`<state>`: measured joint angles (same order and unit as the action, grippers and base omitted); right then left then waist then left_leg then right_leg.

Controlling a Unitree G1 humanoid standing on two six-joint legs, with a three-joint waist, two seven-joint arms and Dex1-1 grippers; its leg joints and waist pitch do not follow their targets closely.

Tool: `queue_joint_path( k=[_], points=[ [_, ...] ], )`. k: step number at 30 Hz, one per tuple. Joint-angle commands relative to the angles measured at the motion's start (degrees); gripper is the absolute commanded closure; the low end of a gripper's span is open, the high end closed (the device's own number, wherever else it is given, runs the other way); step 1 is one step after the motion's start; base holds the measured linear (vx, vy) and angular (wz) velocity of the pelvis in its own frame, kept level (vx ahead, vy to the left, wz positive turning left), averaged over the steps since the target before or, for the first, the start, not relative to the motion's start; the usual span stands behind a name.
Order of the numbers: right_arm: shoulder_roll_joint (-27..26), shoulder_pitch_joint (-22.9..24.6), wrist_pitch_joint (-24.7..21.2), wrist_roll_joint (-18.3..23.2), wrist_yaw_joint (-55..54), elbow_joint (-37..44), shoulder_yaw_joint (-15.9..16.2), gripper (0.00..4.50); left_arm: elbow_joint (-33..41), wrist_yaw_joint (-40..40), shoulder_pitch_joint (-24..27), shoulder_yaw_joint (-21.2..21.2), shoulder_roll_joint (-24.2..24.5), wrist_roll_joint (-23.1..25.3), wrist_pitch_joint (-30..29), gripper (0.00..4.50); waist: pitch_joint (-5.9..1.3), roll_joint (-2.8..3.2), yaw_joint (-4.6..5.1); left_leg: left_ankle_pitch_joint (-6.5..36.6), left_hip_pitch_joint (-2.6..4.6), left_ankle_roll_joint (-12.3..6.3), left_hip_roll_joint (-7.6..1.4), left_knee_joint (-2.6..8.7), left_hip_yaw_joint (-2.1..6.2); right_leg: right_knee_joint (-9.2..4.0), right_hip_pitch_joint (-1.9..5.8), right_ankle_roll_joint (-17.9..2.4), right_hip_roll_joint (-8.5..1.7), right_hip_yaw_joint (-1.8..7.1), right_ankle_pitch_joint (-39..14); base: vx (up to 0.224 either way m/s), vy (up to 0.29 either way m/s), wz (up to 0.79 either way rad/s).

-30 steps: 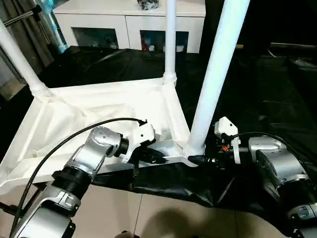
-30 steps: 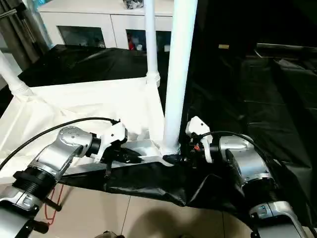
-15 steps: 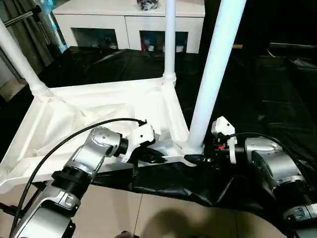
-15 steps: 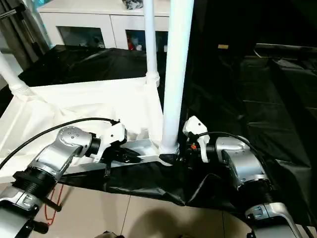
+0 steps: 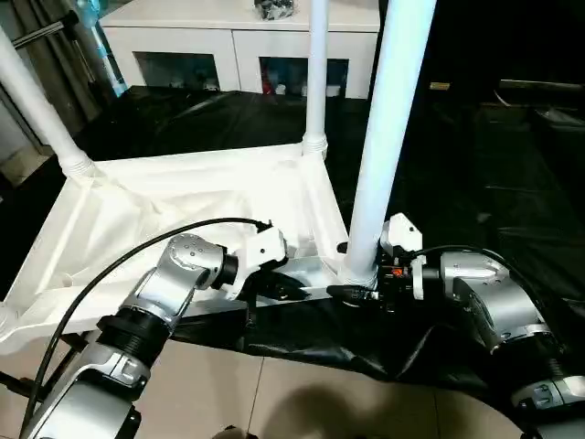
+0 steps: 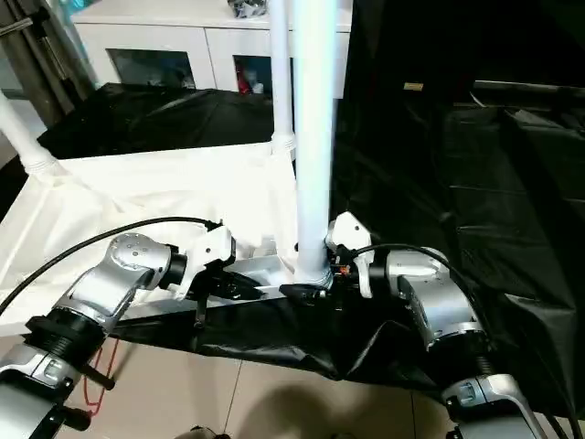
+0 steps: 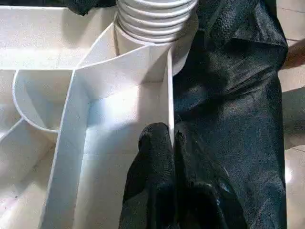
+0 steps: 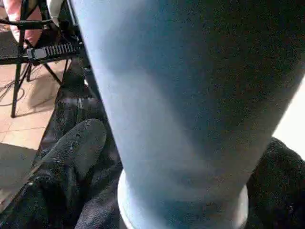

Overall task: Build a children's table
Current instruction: Insert table leg to table base

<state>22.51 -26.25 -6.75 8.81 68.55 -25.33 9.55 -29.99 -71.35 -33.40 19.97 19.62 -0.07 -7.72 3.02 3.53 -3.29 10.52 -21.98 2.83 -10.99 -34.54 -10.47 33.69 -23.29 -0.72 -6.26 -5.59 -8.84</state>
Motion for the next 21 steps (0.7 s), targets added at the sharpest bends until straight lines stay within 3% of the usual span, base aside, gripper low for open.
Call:
queue_joint_path(
  k=[1,2,4,5,21],
  points=[
    [-0.9,0.2,0.4,-0.4,-0.1,2.0,1.5,0.05,0.9,-1.0,-0.4,1.6,-1.5,-0.1,1.4,4.5,-4.18,-1.75,0.11,16.2,0.27,-5.0,-1.16,4.16,0.15,-4.12,3.17,-11.9,-2.21,2.28,-17.6,0.0,0.0,0.0],
    [-0.8,0.3,0.7,-0.9,-0.3,1.6,1.7,0.05,0.8,-0.9,-0.4,1.6,-1.6,-0.1,1.5,4.5,-4.31,-0.5,0.16,13.0,1.0,-4.06,-2.2,4.08,0.65,-3.88,2.98,-12.2,-2.21,2.4,-16.0,0.0,0.0,0.0],
    [-0.7,0.3,0.9,-1.0,-0.4,1.3,1.8,0.05,0.7,-0.8,-0.4,1.6,-1.6,0.0,1.5,4.5,-4.38,-0.62,0.06,11.8,1.2,-4.14,-2.21,4.01,0.47,-3.57,2.87,-13.1,-2.04,2.45,-13.6,0.0,0.0,0.0],
    [-0.7,0.3,0.9,-1.0,-0.4,1.3,1.8,0.05,0.7,-0.8,-0.4,1.6,-1.6,0.0,1.5,4.5,-4.38,-0.66,0.11,11.6,0.95,-4.24,-2.16,4.03,0.49,-3.38,3.13,-13.4,-2.13,2.48,-13.0,0.0,0.0,0.0],
    [-0.8,0.3,-0.7,-1.6,-2.3,-0.9,2.2,1.3,0.8,-0.6,0.1,1.6,-1.4,0.2,1.7,4.5,-4.34,-0.8,0.15,11.6,0.86,-4.08,-2.05,3.98,0.49,-3.54,3.14,-12.6,-2.21,2.46,-15.0,0.0,0.0,0.0]
  ],
)
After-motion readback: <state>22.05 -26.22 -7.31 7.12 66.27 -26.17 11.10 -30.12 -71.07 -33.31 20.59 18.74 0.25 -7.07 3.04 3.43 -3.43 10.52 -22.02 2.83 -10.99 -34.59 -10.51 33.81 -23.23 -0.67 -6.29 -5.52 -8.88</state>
